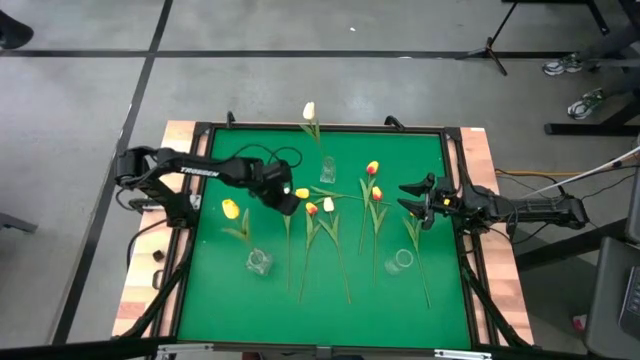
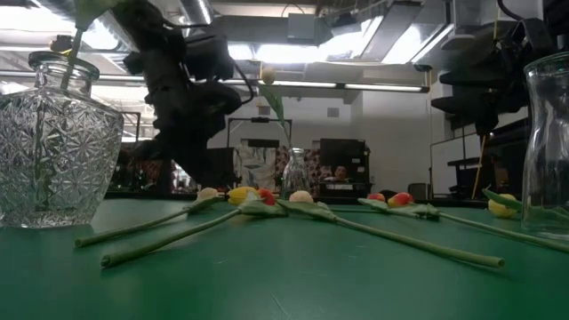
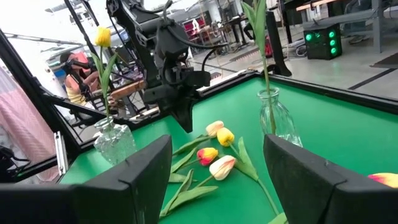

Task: Sort flowers into vase by color
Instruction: Put the left white tulip into the top transparent vase

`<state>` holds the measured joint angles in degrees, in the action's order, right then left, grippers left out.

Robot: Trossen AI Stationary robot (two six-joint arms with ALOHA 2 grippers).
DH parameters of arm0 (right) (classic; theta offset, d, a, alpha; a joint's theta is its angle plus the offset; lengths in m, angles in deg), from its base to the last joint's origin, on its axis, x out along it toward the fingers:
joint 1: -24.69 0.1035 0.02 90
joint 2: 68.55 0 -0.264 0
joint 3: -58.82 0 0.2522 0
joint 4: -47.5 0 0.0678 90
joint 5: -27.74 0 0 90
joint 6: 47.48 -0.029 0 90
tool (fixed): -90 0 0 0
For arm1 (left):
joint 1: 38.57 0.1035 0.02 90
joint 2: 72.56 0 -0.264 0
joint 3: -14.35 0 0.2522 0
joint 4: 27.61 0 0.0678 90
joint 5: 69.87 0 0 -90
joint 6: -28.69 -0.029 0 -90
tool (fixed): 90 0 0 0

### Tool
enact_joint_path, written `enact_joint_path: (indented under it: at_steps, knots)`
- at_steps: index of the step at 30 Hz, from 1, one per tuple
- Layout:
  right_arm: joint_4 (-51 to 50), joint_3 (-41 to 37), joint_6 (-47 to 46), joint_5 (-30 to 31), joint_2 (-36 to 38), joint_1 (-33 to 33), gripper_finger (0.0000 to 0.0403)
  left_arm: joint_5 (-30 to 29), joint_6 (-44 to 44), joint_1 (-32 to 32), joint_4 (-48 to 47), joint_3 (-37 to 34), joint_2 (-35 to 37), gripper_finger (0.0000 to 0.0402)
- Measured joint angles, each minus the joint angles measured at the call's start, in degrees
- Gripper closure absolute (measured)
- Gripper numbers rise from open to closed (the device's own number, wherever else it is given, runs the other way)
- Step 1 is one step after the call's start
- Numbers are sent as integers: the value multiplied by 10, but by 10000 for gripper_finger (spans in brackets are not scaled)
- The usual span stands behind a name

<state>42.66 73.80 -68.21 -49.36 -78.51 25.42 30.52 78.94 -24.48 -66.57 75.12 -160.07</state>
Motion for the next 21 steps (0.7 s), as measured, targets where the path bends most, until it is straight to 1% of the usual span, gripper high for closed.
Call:
enact_joint_path:
  at_steps: [3, 11, 14, 18, 21]
  knots:
    - [0, 0, 0, 0, 0, 0, 150, -21, 26, -6, -1, 0, 0, 392]
    - [-2, 0, 0, 0, 0, 0, 150, -34, 120, -5, -2, 0, 0, 392]
    - [-4, 0, 0, 0, 0, 0, 150, -17, 141, -5, -2, 0, 0, 392]
    - [-18, 0, 0, 0, 0, 0, 150, 8, 141, -7, -5, 0, 0, 392]
    - [-26, 0, 0, 0, 0, 0, 150, 10, 137, -7, -5, 0, 0, 392]
